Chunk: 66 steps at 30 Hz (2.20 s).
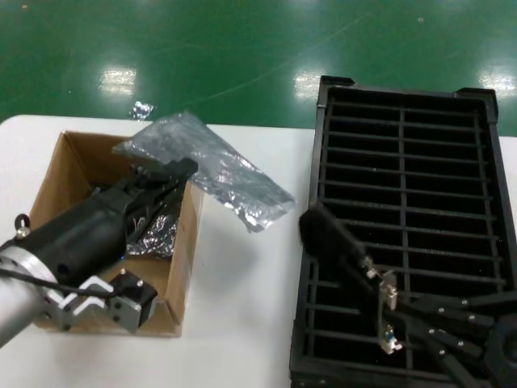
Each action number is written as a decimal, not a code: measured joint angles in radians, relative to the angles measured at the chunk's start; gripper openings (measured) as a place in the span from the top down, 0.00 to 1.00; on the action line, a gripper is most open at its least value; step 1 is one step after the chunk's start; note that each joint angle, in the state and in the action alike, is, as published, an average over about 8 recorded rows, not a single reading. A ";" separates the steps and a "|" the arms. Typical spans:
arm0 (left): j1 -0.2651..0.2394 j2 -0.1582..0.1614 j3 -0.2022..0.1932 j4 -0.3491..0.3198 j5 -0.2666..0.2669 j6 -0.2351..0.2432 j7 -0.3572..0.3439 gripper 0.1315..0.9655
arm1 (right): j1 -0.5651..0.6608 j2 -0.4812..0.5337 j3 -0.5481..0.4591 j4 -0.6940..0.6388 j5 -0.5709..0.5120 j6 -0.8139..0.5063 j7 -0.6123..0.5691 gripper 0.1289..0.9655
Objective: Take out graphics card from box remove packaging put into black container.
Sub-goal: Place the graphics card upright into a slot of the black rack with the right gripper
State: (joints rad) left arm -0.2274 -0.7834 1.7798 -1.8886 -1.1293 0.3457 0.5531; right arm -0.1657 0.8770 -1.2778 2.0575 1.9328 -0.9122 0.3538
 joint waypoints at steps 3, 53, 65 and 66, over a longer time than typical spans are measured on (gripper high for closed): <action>0.000 0.000 0.000 0.000 0.000 0.000 0.000 0.99 | 0.030 0.050 -0.019 -0.007 0.009 -0.036 0.022 0.97; 0.000 0.000 0.000 0.000 0.000 0.000 0.000 0.99 | 1.392 0.072 -1.069 -0.402 -0.306 -0.658 0.101 0.97; 0.000 0.000 0.000 0.000 0.000 0.000 0.000 0.99 | 1.416 0.071 -1.091 -0.417 -0.295 -0.657 0.096 0.97; 0.000 0.000 0.000 0.000 0.000 0.000 0.000 0.99 | 1.428 0.071 -1.102 -0.424 -0.288 -0.657 0.091 0.97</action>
State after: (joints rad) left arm -0.2274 -0.7834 1.7798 -1.8886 -1.1293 0.3457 0.5531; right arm 1.2619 0.9476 -2.3800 1.6336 1.6445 -1.5693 0.4447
